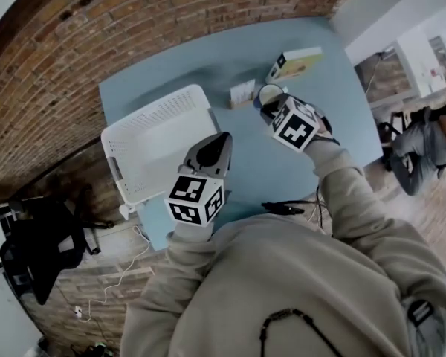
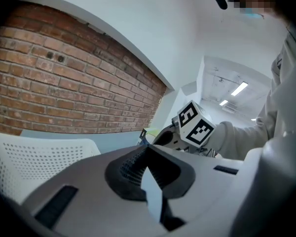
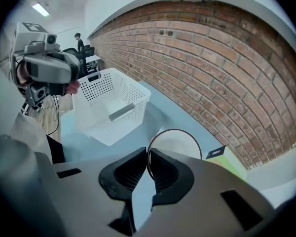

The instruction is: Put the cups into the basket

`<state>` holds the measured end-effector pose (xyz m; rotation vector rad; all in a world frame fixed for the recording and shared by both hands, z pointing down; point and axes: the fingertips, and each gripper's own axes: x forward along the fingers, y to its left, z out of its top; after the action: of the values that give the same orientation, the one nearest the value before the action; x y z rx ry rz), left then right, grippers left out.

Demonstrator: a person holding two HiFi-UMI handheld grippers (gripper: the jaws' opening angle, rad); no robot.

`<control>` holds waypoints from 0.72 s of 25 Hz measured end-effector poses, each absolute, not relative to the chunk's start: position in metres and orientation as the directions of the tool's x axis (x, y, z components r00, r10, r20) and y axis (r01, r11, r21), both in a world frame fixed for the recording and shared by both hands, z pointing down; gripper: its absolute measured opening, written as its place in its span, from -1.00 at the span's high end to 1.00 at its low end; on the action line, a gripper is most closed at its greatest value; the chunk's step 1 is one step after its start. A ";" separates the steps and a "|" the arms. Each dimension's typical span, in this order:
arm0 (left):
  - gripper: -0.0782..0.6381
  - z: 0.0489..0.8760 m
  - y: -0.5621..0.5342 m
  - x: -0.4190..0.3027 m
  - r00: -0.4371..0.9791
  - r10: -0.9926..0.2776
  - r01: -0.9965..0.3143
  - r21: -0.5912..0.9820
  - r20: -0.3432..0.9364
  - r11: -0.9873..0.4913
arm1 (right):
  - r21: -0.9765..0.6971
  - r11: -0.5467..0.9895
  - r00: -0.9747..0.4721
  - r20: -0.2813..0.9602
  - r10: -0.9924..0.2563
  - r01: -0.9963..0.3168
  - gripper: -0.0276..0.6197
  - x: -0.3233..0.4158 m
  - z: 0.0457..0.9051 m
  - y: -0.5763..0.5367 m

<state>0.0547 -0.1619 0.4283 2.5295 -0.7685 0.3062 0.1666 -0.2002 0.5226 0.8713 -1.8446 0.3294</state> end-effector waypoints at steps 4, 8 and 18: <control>0.81 0.408 -0.170 0.045 0.805 -0.504 -0.591 0.350 0.313 -0.727 | 0.175 0.705 -0.224 0.872 -0.435 -0.688 0.80 0.162 0.490 -0.196; 0.81 0.402 -0.175 0.034 0.795 -0.534 -0.606 0.343 0.287 -0.717 | 0.165 0.702 -0.243 0.863 -0.443 -0.693 0.80 0.161 0.469 -0.193; 0.81 0.404 -0.178 0.034 0.785 -0.541 -0.619 0.347 0.301 -0.704 | 0.198 0.693 -0.228 0.852 -0.471 -0.693 0.80 0.161 0.448 -0.194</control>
<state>0.0337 -0.1778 0.4042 2.5424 -0.8734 0.2442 0.1614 -0.1941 0.4478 0.9098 -1.8791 0.2719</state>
